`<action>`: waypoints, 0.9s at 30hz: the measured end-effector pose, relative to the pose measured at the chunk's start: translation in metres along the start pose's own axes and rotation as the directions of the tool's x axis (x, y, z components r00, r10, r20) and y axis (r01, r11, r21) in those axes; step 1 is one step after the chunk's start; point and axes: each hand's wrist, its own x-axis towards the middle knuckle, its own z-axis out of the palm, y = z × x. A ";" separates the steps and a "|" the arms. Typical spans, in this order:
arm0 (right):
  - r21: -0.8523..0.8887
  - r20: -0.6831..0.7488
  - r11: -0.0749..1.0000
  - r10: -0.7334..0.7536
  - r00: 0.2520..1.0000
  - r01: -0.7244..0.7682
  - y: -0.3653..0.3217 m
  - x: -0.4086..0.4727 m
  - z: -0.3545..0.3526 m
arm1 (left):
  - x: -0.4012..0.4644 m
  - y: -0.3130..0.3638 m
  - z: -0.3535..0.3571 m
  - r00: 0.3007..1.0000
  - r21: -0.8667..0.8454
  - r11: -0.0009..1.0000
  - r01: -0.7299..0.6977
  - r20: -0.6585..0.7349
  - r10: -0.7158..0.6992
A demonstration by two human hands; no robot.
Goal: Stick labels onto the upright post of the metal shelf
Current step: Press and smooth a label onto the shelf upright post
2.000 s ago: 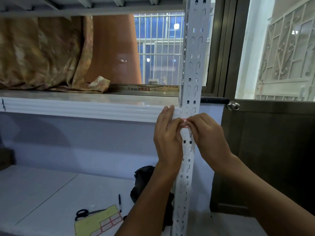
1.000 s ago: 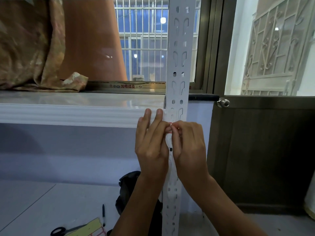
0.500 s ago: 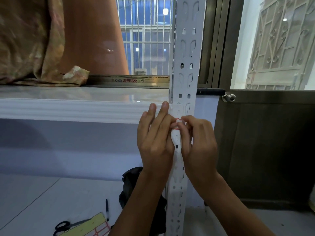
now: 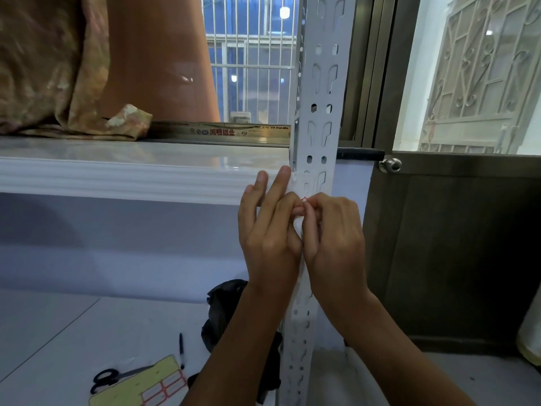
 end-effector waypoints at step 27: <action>0.014 0.223 0.994 -0.108 0.969 0.108 0.000 0.013 -0.036 | 0.003 0.019 -0.023 0.996 0.296 0.951 0.091 -0.017 -0.090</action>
